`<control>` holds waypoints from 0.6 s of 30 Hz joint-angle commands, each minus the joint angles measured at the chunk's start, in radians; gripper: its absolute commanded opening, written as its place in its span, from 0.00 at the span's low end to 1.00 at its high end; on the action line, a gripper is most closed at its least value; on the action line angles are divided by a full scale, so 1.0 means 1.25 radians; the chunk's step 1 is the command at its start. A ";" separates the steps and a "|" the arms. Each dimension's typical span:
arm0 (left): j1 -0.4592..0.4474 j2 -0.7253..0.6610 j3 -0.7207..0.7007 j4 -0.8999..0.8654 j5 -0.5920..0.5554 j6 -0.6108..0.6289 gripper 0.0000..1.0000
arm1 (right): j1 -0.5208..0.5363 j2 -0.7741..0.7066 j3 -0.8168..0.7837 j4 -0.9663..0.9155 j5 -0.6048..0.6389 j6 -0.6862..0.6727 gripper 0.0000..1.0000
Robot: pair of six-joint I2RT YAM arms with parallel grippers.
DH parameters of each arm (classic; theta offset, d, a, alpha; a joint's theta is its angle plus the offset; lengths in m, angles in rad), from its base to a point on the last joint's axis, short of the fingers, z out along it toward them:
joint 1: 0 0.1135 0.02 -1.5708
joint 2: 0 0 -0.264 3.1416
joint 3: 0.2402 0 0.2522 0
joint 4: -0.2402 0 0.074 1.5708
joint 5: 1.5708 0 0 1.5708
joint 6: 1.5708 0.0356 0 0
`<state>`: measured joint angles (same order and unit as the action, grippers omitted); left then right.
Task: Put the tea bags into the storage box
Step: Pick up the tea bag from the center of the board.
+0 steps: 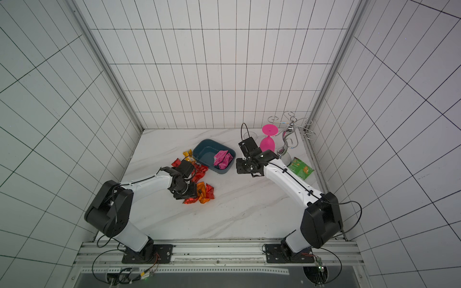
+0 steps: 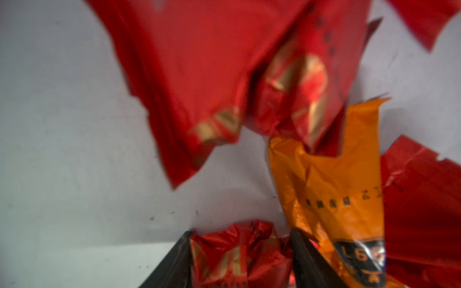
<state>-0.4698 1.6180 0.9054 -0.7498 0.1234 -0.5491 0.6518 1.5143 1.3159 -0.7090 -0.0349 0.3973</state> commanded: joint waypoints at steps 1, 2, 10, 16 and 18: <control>-0.003 0.019 -0.027 0.005 0.003 -0.005 0.39 | -0.007 0.015 0.046 -0.016 0.015 -0.016 0.43; -0.004 0.022 -0.027 0.005 0.006 -0.006 0.35 | -0.008 0.018 0.049 -0.016 0.012 -0.017 0.43; -0.003 -0.047 -0.003 -0.037 -0.020 -0.021 0.15 | -0.008 0.024 0.060 -0.040 0.011 -0.022 0.43; -0.003 -0.118 0.094 -0.112 -0.043 -0.003 0.15 | -0.009 0.016 0.017 -0.034 0.008 -0.002 0.43; -0.003 -0.115 0.149 -0.127 -0.042 0.009 0.16 | -0.009 0.013 0.003 -0.033 0.009 0.002 0.43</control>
<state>-0.4706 1.4967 1.0016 -0.8810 0.0959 -0.5621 0.6514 1.5375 1.3479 -0.7322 -0.0341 0.3870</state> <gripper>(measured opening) 0.300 0.427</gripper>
